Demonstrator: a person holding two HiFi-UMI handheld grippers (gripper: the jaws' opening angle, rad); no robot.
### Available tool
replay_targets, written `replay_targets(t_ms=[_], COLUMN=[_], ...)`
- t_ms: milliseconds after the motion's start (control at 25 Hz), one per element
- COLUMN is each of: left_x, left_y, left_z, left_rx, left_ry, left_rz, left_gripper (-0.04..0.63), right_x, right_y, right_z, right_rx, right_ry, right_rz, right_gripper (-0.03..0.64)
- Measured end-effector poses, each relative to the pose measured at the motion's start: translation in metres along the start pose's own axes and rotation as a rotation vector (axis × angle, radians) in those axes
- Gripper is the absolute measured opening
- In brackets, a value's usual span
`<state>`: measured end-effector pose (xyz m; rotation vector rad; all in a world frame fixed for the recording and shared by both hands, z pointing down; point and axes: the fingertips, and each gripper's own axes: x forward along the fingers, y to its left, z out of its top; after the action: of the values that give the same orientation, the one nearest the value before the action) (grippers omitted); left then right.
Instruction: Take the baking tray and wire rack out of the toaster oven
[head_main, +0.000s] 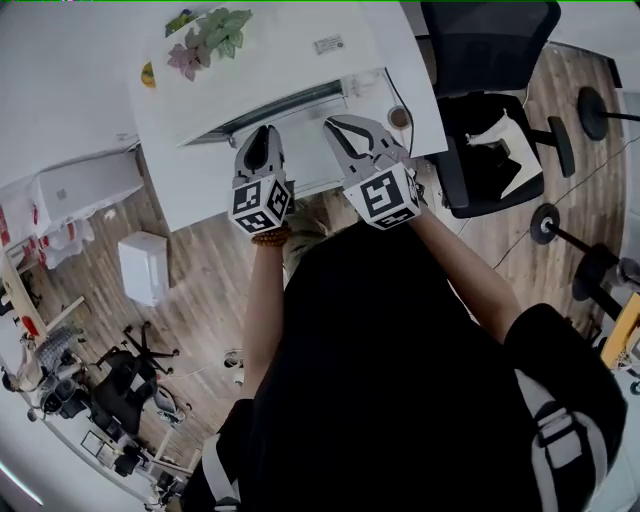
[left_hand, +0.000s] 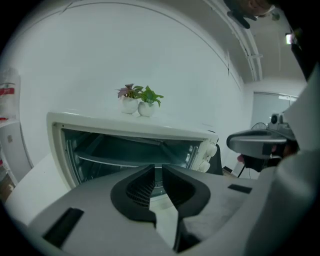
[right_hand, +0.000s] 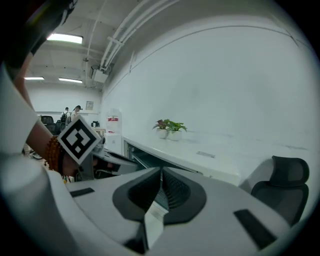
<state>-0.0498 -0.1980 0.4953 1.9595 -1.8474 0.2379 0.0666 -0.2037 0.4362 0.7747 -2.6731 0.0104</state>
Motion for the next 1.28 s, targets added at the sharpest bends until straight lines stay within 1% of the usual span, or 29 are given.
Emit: replay_targets(t_ms=[40,80,160,280,320,360,400,520,640,760,840,1000,1040,1120,1200,1280], left_x=[0.004,0.010,0.021,0.038,0.043,0.047,0.051,0.062,0.073,0.077,0.080,0.084,0.084,0.084,0.088,0.092], left_y=[0.003,0.005,0.007,0.010,0.010,0.009,0.009,0.014,0.019,0.023,0.023,0.025,0.025,0.028,0.035,0.039], left_z=[-0.002,-0.005,-0.013,-0.023,-0.026,-0.030,-0.032,-0.035,-0.034,-0.031,-0.030,-0.030,-0.029,-0.027,-0.029,-0.029], left_rx=[0.009,0.001,-0.062,-0.155,-0.171,-0.185,-0.202,-0.266,-0.327,-0.405,-0.462,-0.605,-0.653,-0.773,-0.888,-0.961], left_ry=[0.007,0.013,0.020,0.028,0.032,0.035,0.037,0.035,0.032,0.014,-0.004,-0.043,-0.062,-0.107,-0.137,-0.156], left_rz=[0.005,0.009,0.015,-0.002,-0.016,-0.027,-0.035,-0.038,-0.042,-0.046,-0.065,-0.104,-0.118,-0.148,-0.160,-0.178], left_gripper=[0.027,0.028,0.028,0.030,0.048,0.097,0.131,0.137,0.141,0.141,0.143,0.146,0.146,0.146,0.146,0.150], right_x=[0.005,0.008,0.010,0.014,0.015,0.014,0.013,0.011,0.008,0.005,0.004,0.002,0.002,0.001,0.002,0.002], right_y=[0.004,0.005,0.001,-0.008,-0.009,-0.009,-0.009,-0.011,-0.020,-0.025,-0.027,-0.027,-0.027,-0.027,-0.027,-0.027], right_z=[0.003,0.005,0.003,0.000,0.000,0.000,0.001,0.002,0.002,0.002,0.000,-0.004,-0.003,-0.003,-0.004,-0.004], right_rx=[-0.011,-0.021,-0.026,0.004,0.013,0.013,0.004,-0.027,-0.031,-0.027,-0.027,-0.028,-0.029,-0.030,-0.030,-0.031], right_ry=[-0.008,-0.012,-0.006,0.004,0.006,0.008,0.009,0.007,0.008,0.009,0.011,0.015,0.014,0.013,0.014,0.015], right_rz=[0.021,0.037,0.047,0.019,0.012,0.010,0.013,0.016,-0.006,-0.022,-0.026,-0.027,-0.028,-0.029,-0.028,-0.026], right_gripper=[0.032,0.032,0.032,0.032,0.032,0.032,0.032,0.032,0.032,0.032,0.032,0.032,0.032,0.032,0.032,0.032])
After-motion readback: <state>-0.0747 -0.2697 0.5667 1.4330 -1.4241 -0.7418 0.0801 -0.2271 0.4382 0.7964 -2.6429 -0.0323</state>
